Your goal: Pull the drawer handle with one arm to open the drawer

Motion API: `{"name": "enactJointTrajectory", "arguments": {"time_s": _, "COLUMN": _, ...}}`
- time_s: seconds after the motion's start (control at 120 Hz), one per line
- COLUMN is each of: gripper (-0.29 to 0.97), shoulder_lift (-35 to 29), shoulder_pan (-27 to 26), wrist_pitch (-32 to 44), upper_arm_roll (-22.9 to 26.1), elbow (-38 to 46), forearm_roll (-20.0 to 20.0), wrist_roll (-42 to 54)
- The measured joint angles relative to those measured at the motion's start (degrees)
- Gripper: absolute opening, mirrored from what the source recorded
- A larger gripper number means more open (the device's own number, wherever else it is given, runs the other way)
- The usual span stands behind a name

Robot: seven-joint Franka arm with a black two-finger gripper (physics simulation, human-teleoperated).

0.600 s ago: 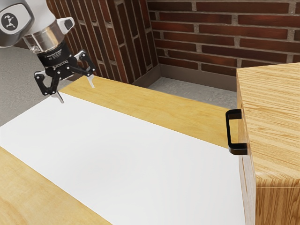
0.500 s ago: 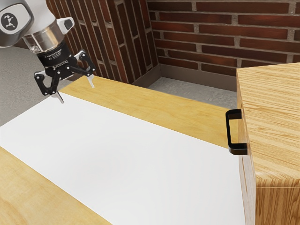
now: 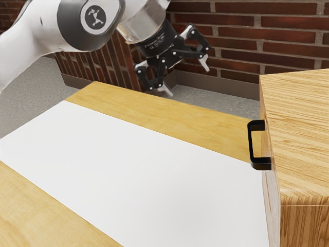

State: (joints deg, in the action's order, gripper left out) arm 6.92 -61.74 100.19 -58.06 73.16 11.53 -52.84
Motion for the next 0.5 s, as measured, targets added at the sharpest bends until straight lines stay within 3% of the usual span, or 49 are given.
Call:
{"name": "enactJointTrajectory", "arguments": {"time_s": 0.142, "gripper": 0.68, "shoulder_lift": 2.6, "shoulder_pan": 4.4, "wrist_pitch": 6.8, "upper_arm_roll": 2.8, "elbow": 1.2, "forearm_roll": 9.4, "wrist_roll": 0.6}}
{"name": "enactJointTrajectory", "arguments": {"time_s": 0.275, "gripper": 0.68, "shoulder_lift": 1.5, "shoulder_pan": 2.7, "wrist_pitch": 9.8, "upper_arm_roll": 7.7, "elbow": 3.7, "forearm_roll": 13.4, "wrist_roll": 0.7}}
{"name": "enactJointTrajectory", "arguments": {"time_s": 0.392, "gripper": 0.68, "shoulder_lift": -6.4, "shoulder_pan": 2.4, "wrist_pitch": 8.8, "upper_arm_roll": 8.0, "elbow": 6.2, "forearm_roll": 11.5, "wrist_roll": 1.4}}
{"name": "enactJointTrajectory", "arguments": {"time_s": 0.5, "gripper": 0.68, "shoulder_lift": -15.4, "shoulder_pan": 4.2, "wrist_pitch": 7.6, "upper_arm_roll": 11.5, "elbow": 11.3, "forearm_roll": 5.7, "wrist_roll": 1.9}}
